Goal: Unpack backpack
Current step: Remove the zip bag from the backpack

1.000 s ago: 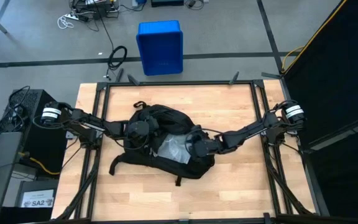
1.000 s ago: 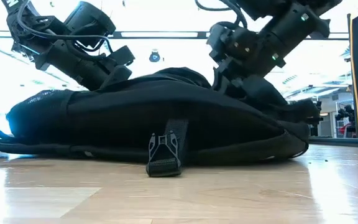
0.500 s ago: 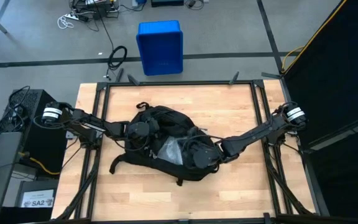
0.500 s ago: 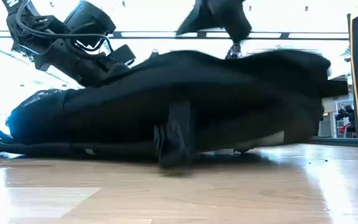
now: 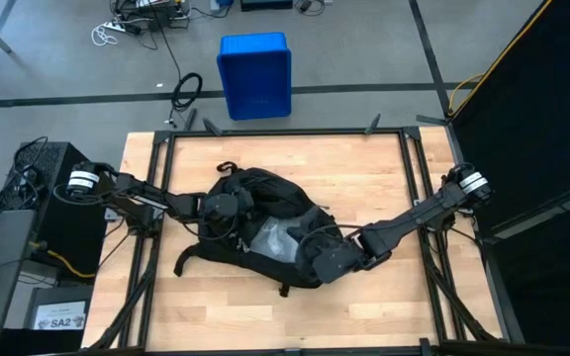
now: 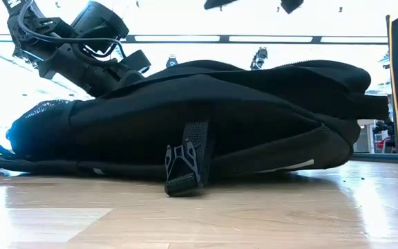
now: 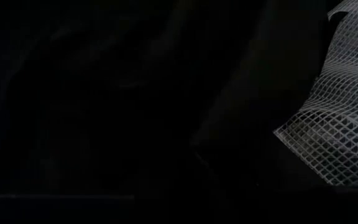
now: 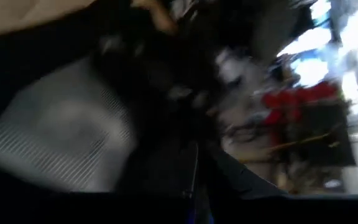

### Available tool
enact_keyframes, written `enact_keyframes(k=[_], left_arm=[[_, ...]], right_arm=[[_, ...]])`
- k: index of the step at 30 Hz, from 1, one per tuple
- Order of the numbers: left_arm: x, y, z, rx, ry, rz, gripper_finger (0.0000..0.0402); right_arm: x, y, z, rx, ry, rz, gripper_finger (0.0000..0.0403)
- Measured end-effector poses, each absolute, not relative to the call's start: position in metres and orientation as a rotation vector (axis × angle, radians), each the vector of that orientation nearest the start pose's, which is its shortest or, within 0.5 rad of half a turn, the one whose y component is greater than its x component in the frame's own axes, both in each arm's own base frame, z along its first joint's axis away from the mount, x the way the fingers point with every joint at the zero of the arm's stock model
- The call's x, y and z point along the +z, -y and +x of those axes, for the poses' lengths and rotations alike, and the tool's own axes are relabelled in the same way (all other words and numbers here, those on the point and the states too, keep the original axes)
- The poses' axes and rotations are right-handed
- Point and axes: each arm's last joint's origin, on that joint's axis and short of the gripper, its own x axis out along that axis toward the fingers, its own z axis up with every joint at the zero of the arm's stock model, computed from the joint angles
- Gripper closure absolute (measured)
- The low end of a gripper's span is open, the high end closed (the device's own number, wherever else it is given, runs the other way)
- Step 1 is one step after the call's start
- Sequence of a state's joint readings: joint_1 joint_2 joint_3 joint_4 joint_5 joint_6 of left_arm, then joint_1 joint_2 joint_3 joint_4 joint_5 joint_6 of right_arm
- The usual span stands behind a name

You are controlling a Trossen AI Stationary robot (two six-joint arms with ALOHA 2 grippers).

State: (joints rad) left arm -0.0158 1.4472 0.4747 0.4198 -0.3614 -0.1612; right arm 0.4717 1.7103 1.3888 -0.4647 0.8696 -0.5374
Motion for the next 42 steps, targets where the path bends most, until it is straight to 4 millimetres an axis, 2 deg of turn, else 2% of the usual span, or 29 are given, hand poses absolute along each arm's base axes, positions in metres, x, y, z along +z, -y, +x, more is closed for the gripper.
enact_keyframes(k=[4, 8, 12, 16, 21, 25, 30, 33, 38, 42], left_arm=[[0.147, -0.006, 0.256, 0.379, -0.517, -0.048, 0.0304], [0.147, -0.006, 0.256, 0.379, -0.516, -0.047, 0.0304], [0.147, -0.006, 0.256, 0.380, -0.511, -0.048, 0.0304], [0.148, -0.006, 0.256, 0.382, -0.508, -0.049, 0.0304], [0.148, -0.007, 0.256, 0.387, -0.507, -0.050, 0.0304], [0.148, -0.007, 0.256, 0.387, -0.507, -0.051, 0.0304], [0.148, -0.007, 0.256, 0.386, -0.508, -0.051, 0.0304], [0.148, -0.007, 0.256, 0.386, -0.508, -0.051, 0.0304], [0.148, -0.007, 0.256, 0.387, -0.507, -0.052, 0.0304], [0.148, -0.007, 0.256, 0.386, -0.507, -0.052, 0.0304]], right_arm=[[0.268, -0.138, 0.323, -0.291, -0.872, -0.776, 0.0379], [0.250, -0.137, 0.315, -0.235, -0.961, -0.653, 0.0337], [0.223, -0.141, 0.317, -0.083, -0.932, -0.676, 0.0278], [0.204, -0.134, 0.321, -0.069, -0.849, -0.759, 0.0210], [0.207, -0.121, 0.334, -0.151, -0.754, -0.802, 0.0130], [0.212, -0.118, 0.340, -0.165, -0.701, -0.815, 0.0086], [0.214, -0.118, 0.341, -0.177, -0.683, -0.840, 0.0064], [0.215, -0.127, 0.337, -0.216, -0.677, -0.871, 0.0062], [0.215, -0.141, 0.331, -0.183, -0.652, -0.859, 0.0071], [0.201, -0.140, 0.337, -0.144, -0.690, -0.819, 0.0080]])
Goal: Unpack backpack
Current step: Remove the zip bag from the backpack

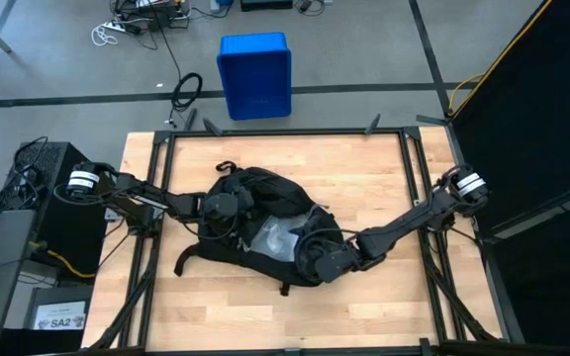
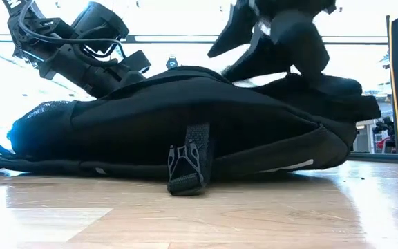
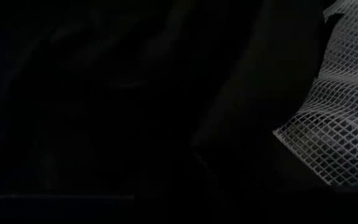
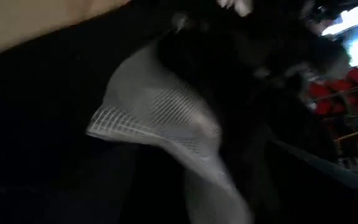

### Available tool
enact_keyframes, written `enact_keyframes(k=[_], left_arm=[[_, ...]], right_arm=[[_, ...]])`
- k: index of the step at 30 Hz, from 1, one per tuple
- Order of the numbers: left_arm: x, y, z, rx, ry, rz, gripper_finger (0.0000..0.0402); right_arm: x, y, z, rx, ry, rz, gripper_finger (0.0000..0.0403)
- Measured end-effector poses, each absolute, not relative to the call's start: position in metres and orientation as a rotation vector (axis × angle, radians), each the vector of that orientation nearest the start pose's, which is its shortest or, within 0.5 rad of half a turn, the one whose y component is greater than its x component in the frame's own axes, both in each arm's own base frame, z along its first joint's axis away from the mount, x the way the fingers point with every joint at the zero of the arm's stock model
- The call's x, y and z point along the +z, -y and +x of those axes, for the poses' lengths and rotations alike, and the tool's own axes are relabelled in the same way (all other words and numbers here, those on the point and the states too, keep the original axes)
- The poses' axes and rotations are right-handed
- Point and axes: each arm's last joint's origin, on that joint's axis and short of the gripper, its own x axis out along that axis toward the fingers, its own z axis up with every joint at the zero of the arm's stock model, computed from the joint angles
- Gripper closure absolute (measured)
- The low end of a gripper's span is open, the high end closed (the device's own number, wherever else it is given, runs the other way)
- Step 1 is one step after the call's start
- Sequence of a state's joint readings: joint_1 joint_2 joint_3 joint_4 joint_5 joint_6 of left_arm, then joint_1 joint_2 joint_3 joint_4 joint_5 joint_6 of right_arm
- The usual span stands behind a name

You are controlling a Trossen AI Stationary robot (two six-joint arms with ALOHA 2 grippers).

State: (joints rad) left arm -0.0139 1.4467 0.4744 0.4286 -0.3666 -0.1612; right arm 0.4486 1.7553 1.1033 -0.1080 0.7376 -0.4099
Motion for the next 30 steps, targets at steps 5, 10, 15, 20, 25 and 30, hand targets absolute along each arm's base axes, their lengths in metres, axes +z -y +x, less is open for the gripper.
enact_keyframes(k=[5, 10, 15, 20, 25, 30], left_arm=[[0.148, -0.007, 0.256, 0.383, -0.502, -0.055, 0.0304], [0.148, -0.007, 0.256, 0.389, -0.506, -0.051, 0.0304], [0.148, -0.007, 0.256, 0.388, -0.509, -0.051, 0.0304], [0.148, -0.007, 0.256, 0.383, -0.509, -0.052, 0.0304], [0.148, -0.007, 0.256, 0.384, -0.507, -0.053, 0.0304], [0.148, -0.007, 0.256, 0.383, -0.509, -0.052, 0.0304]], right_arm=[[0.161, -0.126, 0.355, -0.112, -0.794, -0.875, 0.0083], [0.145, -0.113, 0.376, -0.153, -0.779, -0.947, 0.0072], [0.157, -0.104, 0.393, -0.133, -0.669, -0.934, 0.0064], [0.160, -0.095, 0.405, -0.080, -0.622, -0.874, 0.0077], [0.140, -0.082, 0.412, -0.033, -0.656, -0.835, 0.0107], [0.129, -0.078, 0.416, -0.060, -0.662, -0.827, 0.0174]])
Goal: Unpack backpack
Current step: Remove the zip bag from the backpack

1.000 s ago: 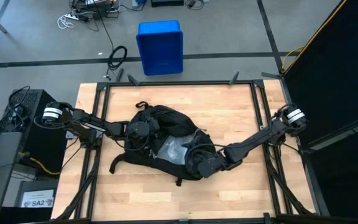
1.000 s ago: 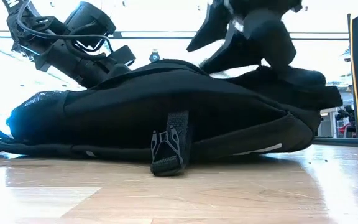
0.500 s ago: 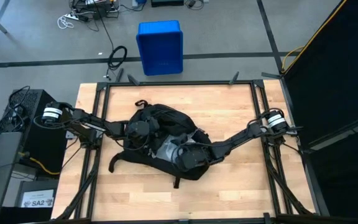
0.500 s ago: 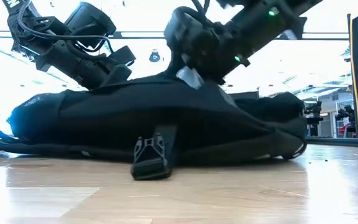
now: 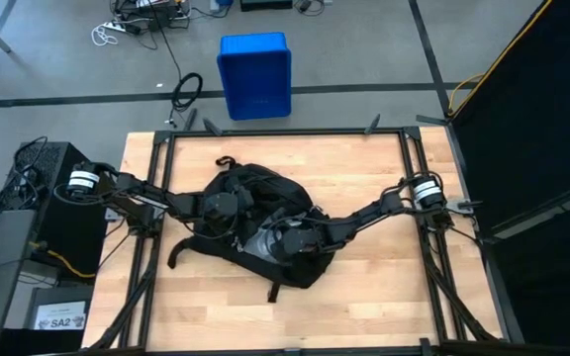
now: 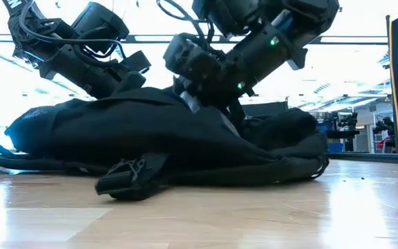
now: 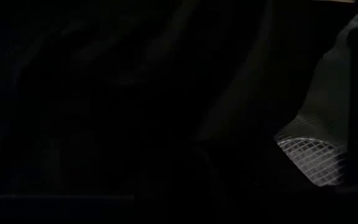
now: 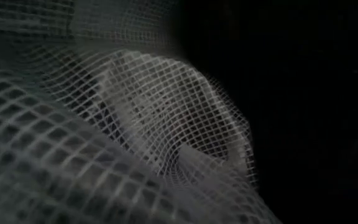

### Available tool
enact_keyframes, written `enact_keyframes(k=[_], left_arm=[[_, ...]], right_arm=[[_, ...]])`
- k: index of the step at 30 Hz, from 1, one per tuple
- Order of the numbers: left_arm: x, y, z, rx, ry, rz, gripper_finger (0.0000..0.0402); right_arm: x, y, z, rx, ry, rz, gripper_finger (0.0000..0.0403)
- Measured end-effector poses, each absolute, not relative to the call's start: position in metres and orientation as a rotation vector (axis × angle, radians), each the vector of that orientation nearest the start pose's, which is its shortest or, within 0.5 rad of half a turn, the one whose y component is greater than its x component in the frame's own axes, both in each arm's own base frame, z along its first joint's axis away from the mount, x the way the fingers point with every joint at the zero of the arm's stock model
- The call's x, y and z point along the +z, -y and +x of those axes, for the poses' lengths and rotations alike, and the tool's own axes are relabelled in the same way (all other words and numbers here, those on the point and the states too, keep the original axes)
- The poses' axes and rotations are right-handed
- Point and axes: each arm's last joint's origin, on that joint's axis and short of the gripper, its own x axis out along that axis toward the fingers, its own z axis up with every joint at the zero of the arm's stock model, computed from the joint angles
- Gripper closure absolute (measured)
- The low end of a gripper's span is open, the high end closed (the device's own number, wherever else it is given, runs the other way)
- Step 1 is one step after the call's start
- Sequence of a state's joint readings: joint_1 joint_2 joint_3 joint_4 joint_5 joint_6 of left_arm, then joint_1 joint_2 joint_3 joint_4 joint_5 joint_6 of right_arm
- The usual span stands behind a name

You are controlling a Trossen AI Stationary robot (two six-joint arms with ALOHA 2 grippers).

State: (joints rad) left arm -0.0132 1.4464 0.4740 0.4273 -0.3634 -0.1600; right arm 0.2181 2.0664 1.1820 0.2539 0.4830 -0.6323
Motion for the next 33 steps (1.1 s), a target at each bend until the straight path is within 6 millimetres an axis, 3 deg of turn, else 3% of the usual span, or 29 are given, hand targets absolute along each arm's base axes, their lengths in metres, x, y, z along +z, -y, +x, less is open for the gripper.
enact_keyframes(k=[6, 8, 14, 26, 33], left_arm=[[0.148, -0.007, 0.256, 0.383, -0.506, -0.053, 0.0304], [0.148, -0.007, 0.256, 0.384, -0.507, -0.053, 0.0304], [0.148, -0.007, 0.256, 0.388, -0.506, -0.052, 0.0304], [0.149, -0.006, 0.257, 0.370, -0.505, -0.045, 0.0304], [0.148, -0.006, 0.256, 0.372, -0.510, -0.039, 0.0304]], right_arm=[[0.129, -0.077, 0.416, -0.118, -0.675, -0.854, 0.0351], [0.130, -0.078, 0.415, -0.127, -0.677, -0.869, 0.0386], [0.142, -0.091, 0.406, -0.268, -0.704, -0.983, 0.0401], [0.203, -0.145, 0.390, -0.467, -0.645, -1.196, 0.0402], [0.241, -0.149, 0.399, -0.568, -0.625, -1.222, 0.0402]])
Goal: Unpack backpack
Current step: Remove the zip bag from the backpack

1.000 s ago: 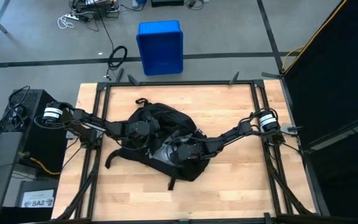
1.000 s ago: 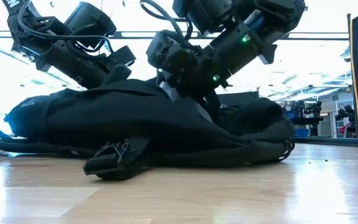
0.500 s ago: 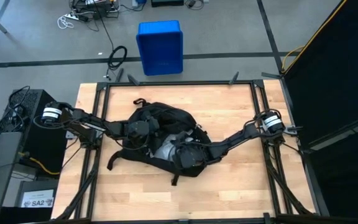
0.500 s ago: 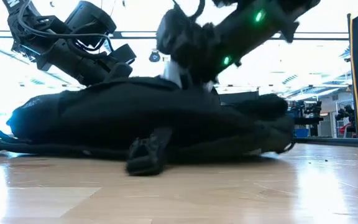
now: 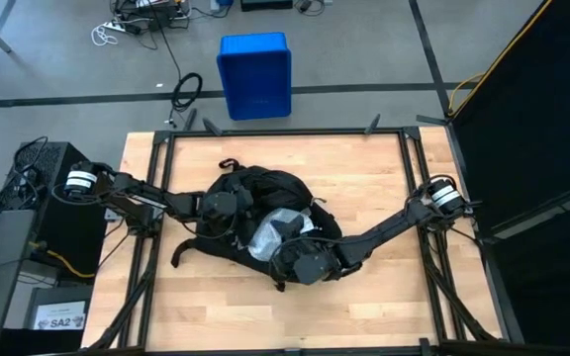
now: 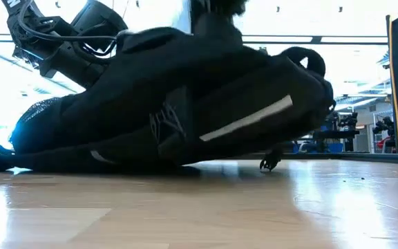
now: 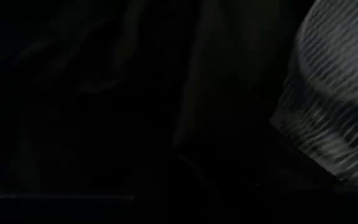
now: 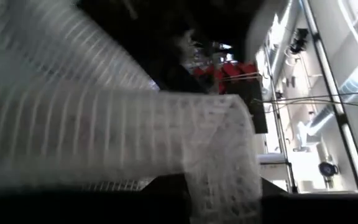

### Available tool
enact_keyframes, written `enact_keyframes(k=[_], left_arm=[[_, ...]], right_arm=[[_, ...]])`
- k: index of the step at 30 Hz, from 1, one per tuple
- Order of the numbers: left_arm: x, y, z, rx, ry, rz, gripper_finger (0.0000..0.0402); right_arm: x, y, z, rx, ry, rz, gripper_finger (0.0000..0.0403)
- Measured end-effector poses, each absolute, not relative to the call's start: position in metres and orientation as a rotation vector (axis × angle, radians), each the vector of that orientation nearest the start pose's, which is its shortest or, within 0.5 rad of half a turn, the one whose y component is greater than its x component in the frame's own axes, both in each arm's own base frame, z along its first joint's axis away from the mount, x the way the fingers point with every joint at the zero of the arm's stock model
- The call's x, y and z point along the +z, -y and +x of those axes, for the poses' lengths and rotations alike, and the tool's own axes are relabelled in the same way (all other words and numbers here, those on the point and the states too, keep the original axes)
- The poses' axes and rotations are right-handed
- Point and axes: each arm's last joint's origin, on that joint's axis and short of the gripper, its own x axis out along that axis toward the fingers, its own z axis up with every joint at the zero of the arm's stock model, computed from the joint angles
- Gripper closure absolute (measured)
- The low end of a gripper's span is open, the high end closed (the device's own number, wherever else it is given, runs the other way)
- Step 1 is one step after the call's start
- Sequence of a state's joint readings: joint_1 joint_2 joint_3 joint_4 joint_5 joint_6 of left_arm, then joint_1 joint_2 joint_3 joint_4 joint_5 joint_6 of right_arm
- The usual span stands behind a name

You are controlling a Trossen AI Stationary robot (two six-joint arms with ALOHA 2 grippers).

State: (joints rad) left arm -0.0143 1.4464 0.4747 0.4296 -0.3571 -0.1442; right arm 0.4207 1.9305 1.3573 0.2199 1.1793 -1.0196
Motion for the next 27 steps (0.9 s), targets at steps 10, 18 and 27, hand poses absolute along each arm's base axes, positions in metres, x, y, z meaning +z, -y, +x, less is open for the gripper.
enact_keyframes(k=[10, 18, 27], left_arm=[[0.144, -0.006, 0.254, 0.367, -0.557, -0.019, 0.0304], [0.137, -0.006, 0.248, 0.369, -0.651, -0.002, 0.0304], [0.130, -0.006, 0.242, 0.359, -0.689, 0.001, 0.0304]], right_arm=[[0.302, -0.131, 0.406, -0.662, -0.544, -1.124, 0.0402], [0.357, -0.100, 0.371, -0.704, -0.550, -1.080, 0.0402], [0.396, -0.031, 0.324, -0.845, -0.671, -0.973, 0.0402]])
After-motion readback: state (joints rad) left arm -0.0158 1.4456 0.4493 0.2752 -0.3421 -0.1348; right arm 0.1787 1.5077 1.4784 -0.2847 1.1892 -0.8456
